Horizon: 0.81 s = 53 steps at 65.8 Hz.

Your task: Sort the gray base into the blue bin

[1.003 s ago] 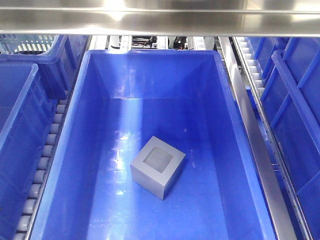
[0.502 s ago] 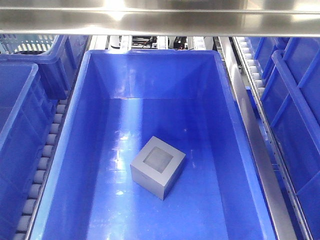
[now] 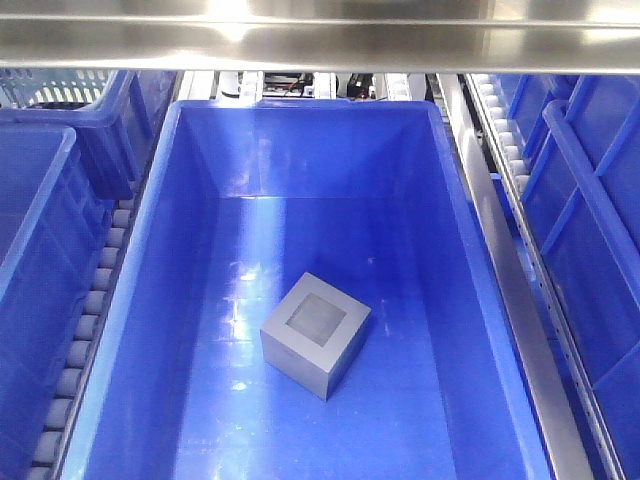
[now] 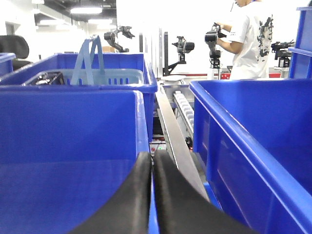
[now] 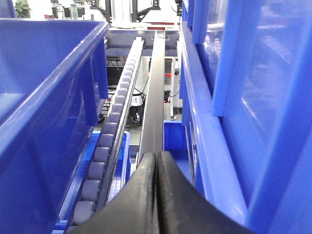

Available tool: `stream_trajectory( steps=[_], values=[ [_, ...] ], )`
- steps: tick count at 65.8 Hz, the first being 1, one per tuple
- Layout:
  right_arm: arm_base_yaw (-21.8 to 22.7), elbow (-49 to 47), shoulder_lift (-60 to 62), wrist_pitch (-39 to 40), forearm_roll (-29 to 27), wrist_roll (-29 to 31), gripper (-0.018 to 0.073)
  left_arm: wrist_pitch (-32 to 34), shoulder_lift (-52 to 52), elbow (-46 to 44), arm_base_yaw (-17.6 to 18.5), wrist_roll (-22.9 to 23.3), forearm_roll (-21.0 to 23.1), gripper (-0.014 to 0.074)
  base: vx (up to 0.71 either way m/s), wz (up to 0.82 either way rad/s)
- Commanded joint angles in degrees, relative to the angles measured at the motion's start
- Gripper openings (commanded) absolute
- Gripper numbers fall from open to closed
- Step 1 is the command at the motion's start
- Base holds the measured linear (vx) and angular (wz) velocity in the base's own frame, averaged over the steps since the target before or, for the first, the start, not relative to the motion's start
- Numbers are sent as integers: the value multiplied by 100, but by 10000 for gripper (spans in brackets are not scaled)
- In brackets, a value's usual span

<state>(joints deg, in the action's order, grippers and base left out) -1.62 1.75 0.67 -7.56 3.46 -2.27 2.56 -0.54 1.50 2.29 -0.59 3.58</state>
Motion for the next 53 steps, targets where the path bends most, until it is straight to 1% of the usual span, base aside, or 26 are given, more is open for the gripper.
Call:
stream_trajectory(
  steps=[1,8,18,26,29,53],
  values=[
    [16,82,66,426,36,37,-9,293,-117,172,21,128,-44,-6,0,0],
    [16,82,66,426,36,37,-9,187,-117,172,90,122,-193,-6,0,0],
    [16,82,66,426,36,37,-9,10,-117,172,90,122,-414,-6,0,0],
    [16,82,66,426,36,37,-9,10,-117,172,90,122,-389,-6,0,0],
    [16,82,66,426,36,37,-9,10,-117,172,90,122,-285,-6,0,0],
    [16,82,66,426,36,37,-9,2,-100,164,83,122,-291,-6,0,0]
  ],
)
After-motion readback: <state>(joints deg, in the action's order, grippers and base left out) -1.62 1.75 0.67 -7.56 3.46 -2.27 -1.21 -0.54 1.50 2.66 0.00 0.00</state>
